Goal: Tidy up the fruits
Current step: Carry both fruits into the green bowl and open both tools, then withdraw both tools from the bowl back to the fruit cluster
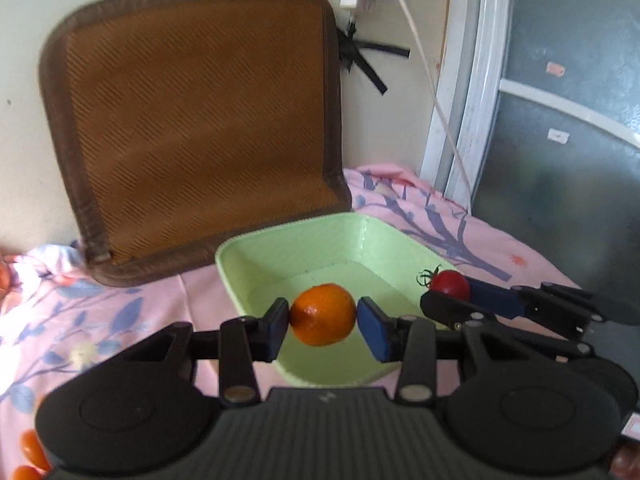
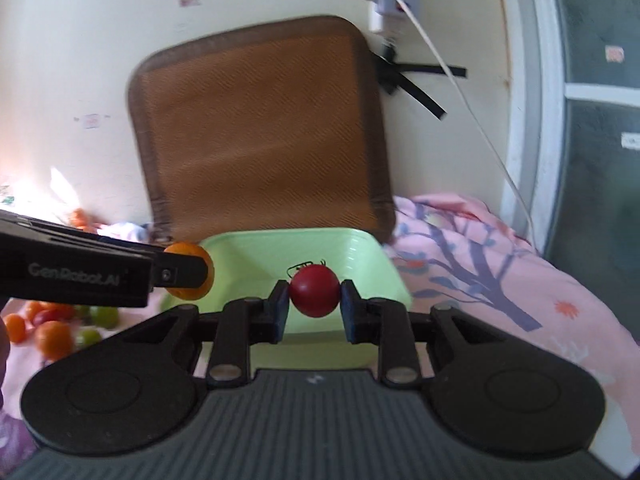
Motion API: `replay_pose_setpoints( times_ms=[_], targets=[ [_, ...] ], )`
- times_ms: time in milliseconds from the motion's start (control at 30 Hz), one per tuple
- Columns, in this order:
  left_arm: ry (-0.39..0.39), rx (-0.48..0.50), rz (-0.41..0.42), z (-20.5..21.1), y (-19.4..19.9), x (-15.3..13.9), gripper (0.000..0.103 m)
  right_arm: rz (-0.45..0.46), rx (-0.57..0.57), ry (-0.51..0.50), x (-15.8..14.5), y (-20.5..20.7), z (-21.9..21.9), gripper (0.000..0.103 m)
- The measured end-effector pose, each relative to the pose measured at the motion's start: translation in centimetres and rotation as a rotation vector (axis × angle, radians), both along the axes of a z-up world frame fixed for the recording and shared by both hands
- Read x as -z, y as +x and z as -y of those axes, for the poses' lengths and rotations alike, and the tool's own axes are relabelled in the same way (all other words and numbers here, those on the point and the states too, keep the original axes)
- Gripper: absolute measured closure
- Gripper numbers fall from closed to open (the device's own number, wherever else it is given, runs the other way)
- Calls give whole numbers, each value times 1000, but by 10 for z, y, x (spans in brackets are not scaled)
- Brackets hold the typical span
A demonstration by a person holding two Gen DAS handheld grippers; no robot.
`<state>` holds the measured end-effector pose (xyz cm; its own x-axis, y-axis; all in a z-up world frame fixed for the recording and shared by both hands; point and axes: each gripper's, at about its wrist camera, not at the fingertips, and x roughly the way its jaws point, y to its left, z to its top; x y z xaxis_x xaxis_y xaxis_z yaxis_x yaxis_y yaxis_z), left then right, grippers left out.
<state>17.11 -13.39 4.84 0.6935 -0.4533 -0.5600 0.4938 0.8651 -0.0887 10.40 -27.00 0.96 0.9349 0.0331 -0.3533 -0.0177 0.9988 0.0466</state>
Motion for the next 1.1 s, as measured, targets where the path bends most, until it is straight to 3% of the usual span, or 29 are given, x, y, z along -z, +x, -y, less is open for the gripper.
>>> replay_pose_setpoints(
  times_ms=[267,400,600,733,900,967,1100],
  targets=[
    [28,-45,-16,8,6,16,62,7,27,-19,12,7,4,70],
    [5,-58,9,-2,-11,7,62,28,26,-14,11,5,6,69],
    [-58,-120,43,-68,-65,-9,62,120,42,44,5,-12,13,70],
    [-27,-235,78,-133,-98,-13,62,163,37,75,0,-22,11,70],
    [40,-332,87,-189,-113,-8,61,133,-125,122,-8,-49,-17,69],
    [75,-354,83,-197,-109,0,56,90,-219,125,-6,-56,-38,69],
    [65,-353,31,-203,-89,19,50,-6,-362,83,-1,-55,-86,69]
  ],
)
